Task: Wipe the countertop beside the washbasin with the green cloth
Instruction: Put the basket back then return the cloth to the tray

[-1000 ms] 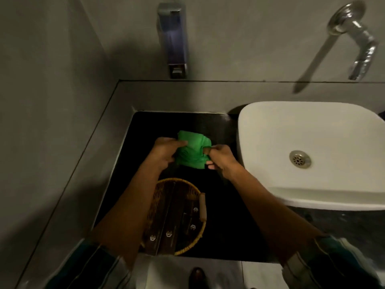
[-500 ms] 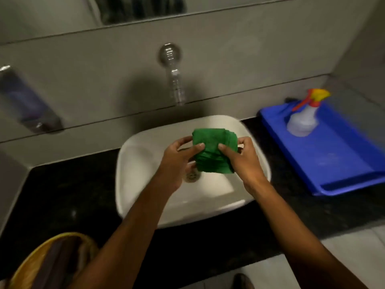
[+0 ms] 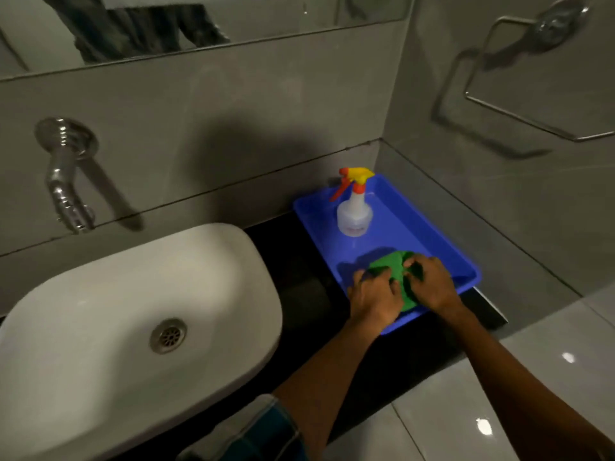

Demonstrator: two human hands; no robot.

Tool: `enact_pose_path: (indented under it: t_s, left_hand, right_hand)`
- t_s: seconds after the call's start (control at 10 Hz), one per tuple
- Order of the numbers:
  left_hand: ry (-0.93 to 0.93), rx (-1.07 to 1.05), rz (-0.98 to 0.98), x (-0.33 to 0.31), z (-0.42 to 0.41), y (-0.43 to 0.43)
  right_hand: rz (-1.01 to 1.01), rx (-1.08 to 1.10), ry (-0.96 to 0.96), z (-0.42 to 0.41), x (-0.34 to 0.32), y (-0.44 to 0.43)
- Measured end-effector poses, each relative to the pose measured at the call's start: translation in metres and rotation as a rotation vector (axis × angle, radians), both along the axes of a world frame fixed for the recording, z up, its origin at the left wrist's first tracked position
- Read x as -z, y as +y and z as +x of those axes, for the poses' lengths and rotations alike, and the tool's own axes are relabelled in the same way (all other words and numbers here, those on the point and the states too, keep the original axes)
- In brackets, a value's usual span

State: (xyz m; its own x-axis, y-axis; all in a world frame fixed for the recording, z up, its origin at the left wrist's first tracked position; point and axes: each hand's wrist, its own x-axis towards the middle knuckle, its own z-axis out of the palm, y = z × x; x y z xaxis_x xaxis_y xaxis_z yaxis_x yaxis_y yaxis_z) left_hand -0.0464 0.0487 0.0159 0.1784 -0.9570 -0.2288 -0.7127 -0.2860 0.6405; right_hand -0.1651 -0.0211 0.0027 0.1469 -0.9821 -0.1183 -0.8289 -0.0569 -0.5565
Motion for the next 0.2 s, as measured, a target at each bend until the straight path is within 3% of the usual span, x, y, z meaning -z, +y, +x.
enact_pose_path:
  t_s: [0.1, 0.2]
  left_hand:
    - [-0.280, 0.209, 0.142, 0.014, -0.017, -0.011]
    - [-0.446, 0.324, 0.141, 0.025, -0.018, -0.009]
  right_hand:
    - [0.130, -0.091, 0.363, -0.017, 0.016, -0.009]
    - [0.138, -0.117, 0.584, -0.022, 0.019, -0.009]
